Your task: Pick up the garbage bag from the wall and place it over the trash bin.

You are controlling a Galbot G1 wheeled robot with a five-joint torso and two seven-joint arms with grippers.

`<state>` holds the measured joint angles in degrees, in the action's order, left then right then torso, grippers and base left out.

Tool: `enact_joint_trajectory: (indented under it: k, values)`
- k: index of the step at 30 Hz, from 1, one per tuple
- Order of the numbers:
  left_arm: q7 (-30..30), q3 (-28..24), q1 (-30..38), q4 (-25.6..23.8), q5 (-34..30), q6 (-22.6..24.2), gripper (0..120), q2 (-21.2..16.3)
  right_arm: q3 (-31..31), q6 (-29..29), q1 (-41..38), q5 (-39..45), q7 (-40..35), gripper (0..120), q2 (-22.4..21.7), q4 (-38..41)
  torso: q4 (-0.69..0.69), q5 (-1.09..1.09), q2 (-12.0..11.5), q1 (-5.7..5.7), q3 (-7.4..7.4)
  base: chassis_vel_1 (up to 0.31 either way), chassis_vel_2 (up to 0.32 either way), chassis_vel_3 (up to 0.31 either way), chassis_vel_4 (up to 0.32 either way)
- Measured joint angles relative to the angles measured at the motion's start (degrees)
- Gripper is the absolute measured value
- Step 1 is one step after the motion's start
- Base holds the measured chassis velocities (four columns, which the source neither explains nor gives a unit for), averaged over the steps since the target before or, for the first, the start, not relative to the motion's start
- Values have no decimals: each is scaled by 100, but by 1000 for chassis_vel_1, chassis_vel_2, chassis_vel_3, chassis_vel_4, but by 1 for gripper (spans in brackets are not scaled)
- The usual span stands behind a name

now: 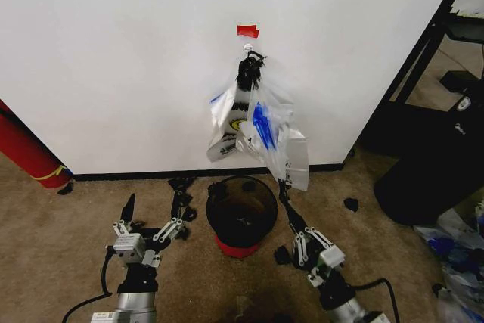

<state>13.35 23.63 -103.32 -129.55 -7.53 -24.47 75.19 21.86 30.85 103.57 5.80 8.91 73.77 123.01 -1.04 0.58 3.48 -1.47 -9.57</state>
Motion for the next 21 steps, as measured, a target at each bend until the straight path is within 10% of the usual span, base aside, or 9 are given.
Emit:
enact_joint_trajectory:
  k: [21]
  values:
    - [1, -26, 34, 85, -29, 13, 100, 19, 123, 900, 556, -292, 61, 0, 377, -333, 0, 0, 0, 0, 0, 0, 0, 0, 0]
